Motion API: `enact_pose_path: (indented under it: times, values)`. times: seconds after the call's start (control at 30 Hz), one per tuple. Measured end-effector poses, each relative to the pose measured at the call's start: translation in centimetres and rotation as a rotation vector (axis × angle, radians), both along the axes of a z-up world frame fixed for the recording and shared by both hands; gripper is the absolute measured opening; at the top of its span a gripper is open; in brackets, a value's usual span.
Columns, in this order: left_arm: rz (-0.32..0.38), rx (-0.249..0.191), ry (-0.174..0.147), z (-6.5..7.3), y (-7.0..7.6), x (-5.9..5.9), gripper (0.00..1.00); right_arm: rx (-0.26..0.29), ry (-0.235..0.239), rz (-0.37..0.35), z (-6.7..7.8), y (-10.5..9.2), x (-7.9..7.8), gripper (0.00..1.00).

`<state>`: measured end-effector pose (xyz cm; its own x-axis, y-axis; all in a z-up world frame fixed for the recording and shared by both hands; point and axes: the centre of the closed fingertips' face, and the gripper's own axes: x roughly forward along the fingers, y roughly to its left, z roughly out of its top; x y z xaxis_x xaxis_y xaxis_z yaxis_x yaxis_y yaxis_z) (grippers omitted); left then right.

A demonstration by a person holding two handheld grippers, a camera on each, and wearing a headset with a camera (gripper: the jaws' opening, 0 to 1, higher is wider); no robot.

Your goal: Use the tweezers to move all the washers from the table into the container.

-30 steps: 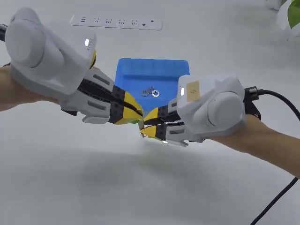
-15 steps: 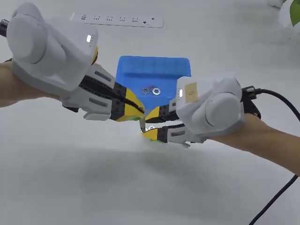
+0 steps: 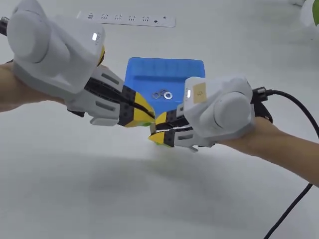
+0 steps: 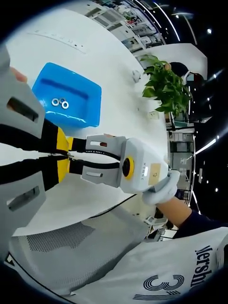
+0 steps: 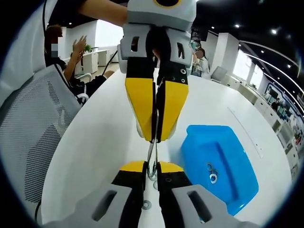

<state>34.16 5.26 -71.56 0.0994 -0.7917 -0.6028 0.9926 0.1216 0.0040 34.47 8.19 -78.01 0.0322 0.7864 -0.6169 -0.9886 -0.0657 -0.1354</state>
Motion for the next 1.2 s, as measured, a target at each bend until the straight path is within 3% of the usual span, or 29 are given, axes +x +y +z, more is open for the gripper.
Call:
enact_pose_path:
  times: [0.3,0.53,0.8,1.0,1.2]
  values:
    - [-0.005,-0.013,0.002,1.1,0.0,-0.2,0.06,0.007,-0.014,-0.003,1.0,-0.1,-0.3,0.1]
    - [-0.015,-0.029,-0.017,3.8,0.2,-0.1,0.06,0.049,-0.051,-0.009,4.0,0.1,0.3,0.1]
    - [-0.041,-0.027,-0.083,7.0,0.3,1.0,0.06,0.087,-0.113,-0.027,7.2,0.3,1.7,0.1]
    - [-0.067,-0.025,-0.128,8.4,0.1,2.3,0.06,0.092,-0.152,-0.025,8.6,0.1,3.3,0.1]
    - [-0.07,-0.02,-0.132,7.5,0.1,5.3,0.06,0.076,-0.181,-0.047,7.8,-0.1,6.0,0.1]
